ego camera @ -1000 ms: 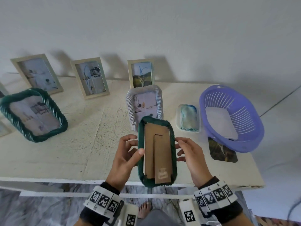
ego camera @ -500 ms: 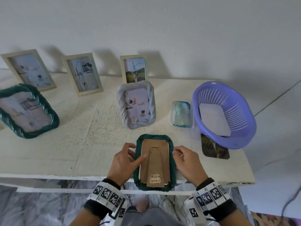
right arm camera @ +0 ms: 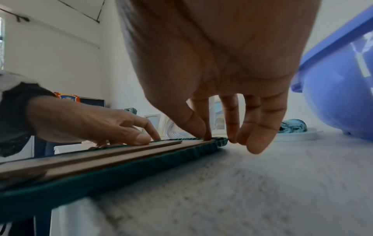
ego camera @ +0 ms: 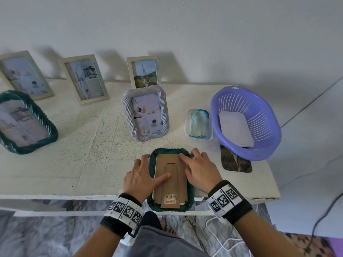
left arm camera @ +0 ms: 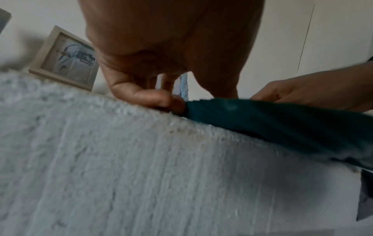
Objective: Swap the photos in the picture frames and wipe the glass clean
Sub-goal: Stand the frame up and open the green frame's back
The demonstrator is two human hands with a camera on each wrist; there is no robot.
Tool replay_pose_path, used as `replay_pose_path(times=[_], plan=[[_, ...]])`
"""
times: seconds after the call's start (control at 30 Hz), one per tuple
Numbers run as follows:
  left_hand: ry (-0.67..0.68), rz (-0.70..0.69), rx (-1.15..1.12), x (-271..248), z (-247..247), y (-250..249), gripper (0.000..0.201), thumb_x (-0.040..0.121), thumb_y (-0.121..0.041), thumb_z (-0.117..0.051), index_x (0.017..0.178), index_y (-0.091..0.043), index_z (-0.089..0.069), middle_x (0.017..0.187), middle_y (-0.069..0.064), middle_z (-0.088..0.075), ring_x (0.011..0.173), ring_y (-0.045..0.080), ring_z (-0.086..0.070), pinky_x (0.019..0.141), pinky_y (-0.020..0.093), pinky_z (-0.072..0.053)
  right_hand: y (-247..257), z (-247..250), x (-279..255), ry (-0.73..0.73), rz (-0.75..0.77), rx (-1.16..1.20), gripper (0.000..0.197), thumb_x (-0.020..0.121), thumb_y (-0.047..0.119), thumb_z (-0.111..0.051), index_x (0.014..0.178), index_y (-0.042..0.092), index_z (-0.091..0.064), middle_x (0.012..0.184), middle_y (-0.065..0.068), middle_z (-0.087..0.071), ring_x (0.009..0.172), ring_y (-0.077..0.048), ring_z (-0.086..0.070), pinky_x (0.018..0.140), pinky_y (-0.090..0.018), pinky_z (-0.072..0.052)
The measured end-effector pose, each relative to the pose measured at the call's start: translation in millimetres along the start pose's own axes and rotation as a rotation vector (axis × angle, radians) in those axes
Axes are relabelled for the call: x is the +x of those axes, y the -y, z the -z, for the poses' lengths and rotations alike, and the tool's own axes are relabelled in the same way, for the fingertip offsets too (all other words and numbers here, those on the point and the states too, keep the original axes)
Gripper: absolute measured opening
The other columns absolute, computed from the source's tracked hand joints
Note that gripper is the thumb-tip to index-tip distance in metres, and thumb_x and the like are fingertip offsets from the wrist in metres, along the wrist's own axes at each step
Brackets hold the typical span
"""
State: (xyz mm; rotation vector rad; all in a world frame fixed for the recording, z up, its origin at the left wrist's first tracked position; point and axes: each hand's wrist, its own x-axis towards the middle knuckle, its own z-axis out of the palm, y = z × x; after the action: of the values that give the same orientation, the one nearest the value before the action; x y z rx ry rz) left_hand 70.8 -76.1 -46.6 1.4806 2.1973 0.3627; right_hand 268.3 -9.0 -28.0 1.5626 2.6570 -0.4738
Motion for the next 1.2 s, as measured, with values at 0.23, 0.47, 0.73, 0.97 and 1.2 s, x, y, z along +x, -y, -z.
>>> replay_pose_path(times=[0.23,0.47,0.73,0.97,1.2], plan=[[-0.008,0.008,0.032,0,-2,-1,0.089,0.067,-0.083,-0.06,0.133,-0.028,-0.035,0.123,-0.001,-0.053,0.104,0.031,-0.063,0.082,0.04,-0.047,-13,-1,-4,-0.04,0.103,-0.073,0.046,0.089,0.025,-0.04,0.129,0.012,-0.059,0.111,-0.007,-0.056,0.087,-0.029,-0.053,0.06,-0.041,-0.053],[0.021,-0.015,0.056,-1,-4,-2,0.099,0.07,-0.084,-0.055,0.149,-0.039,-0.015,0.126,0.002,-0.05,0.106,0.034,-0.062,0.084,0.039,-0.047,-11,-1,-7,-0.045,0.075,-0.104,0.055,0.089,0.034,-0.027,0.122,0.008,-0.063,0.107,-0.007,-0.058,0.083,-0.027,-0.052,0.059,-0.04,-0.051],[0.025,-0.149,0.239,0,-4,-2,0.09,0.074,-0.091,-0.026,0.152,-0.046,-0.019,0.11,-0.004,-0.042,0.089,0.02,-0.063,0.069,0.03,-0.043,6,-8,-24,0.015,0.018,-0.122,0.057,0.09,0.058,-0.03,0.134,0.03,-0.053,0.125,-0.013,-0.053,0.101,-0.031,-0.05,0.075,-0.043,-0.049],[-0.124,-0.307,0.269,4,-13,13,0.094,0.081,-0.087,-0.017,0.143,-0.024,-0.049,0.105,-0.001,-0.052,0.09,0.019,-0.052,0.062,0.032,-0.047,8,-7,-22,-0.024,0.016,-0.168,0.053,0.088,0.054,-0.036,0.124,0.028,-0.063,0.113,-0.012,-0.06,0.092,-0.03,-0.055,0.07,-0.041,-0.048],[-0.081,-0.383,0.179,4,-12,31,0.101,0.075,-0.093,-0.028,0.153,-0.029,-0.03,0.14,0.002,-0.039,0.121,0.023,-0.04,0.098,0.041,-0.038,-1,-10,-26,0.015,0.055,-0.072,0.057,0.093,0.052,-0.022,0.143,0.031,-0.041,0.14,-0.012,-0.04,0.114,-0.032,-0.042,0.088,-0.045,-0.047]])
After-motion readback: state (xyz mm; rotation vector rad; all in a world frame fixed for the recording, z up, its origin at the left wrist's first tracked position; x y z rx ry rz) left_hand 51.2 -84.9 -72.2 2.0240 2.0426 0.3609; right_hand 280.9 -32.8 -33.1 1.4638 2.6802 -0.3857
